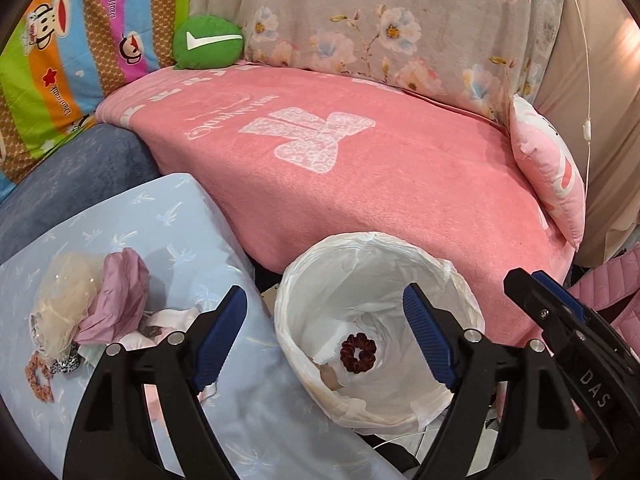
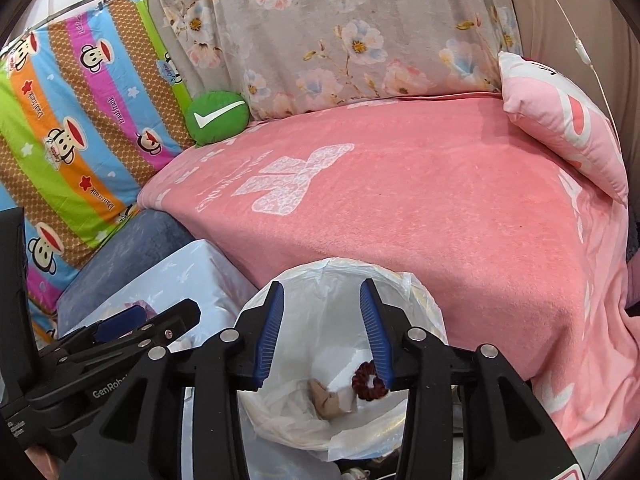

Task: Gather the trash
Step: 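Carry both items over the wastebasket and open both tools to drop them, then move the left tool back over the table toward the brown dotted scrunchie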

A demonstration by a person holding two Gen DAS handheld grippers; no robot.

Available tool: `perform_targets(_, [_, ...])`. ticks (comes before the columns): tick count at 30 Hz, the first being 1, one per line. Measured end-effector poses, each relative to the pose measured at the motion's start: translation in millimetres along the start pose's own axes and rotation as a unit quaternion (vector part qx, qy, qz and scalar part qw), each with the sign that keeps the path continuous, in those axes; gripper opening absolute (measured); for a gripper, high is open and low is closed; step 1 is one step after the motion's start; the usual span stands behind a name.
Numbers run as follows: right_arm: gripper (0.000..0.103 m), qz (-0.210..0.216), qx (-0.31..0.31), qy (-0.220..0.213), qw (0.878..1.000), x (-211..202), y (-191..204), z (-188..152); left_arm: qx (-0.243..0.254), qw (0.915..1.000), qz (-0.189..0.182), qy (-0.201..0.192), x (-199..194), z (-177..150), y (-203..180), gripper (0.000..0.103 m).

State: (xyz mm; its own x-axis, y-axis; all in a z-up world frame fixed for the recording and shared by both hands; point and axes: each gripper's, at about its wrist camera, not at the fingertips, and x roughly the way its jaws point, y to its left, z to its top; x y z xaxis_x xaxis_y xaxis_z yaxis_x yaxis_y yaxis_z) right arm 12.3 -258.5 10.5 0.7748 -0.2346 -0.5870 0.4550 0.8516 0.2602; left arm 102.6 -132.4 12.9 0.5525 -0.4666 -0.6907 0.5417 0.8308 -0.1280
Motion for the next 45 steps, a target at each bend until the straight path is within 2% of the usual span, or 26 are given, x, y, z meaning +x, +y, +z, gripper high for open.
perform_targets(12, [0.049,0.017,-0.025,0.018,0.999,-5,32,-20,-0.021,0.9996,0.021,-0.001,-15,-11,24,0.077])
perform_targets(18, [0.053,0.030,-0.036,0.032,0.998,-6,52,-33,-0.055,0.9980,0.030,0.010,-20,-23,51,0.085])
perform_targets(28, [0.056,0.053,-0.063,0.059,0.995,1,98,-58,-0.082,0.9935,0.078,0.005,-35,-45,102,0.086])
perform_targets(32, [0.061,0.059,-0.076,0.067,0.993,4,116,-69,-0.101,0.9902,0.096,0.008,-41,-57,129,0.086])
perform_targets(45, [0.064,0.089,-0.099,0.109,0.985,24,177,-108,-0.171,0.9734,0.150,0.025,-58,-95,222,0.088])
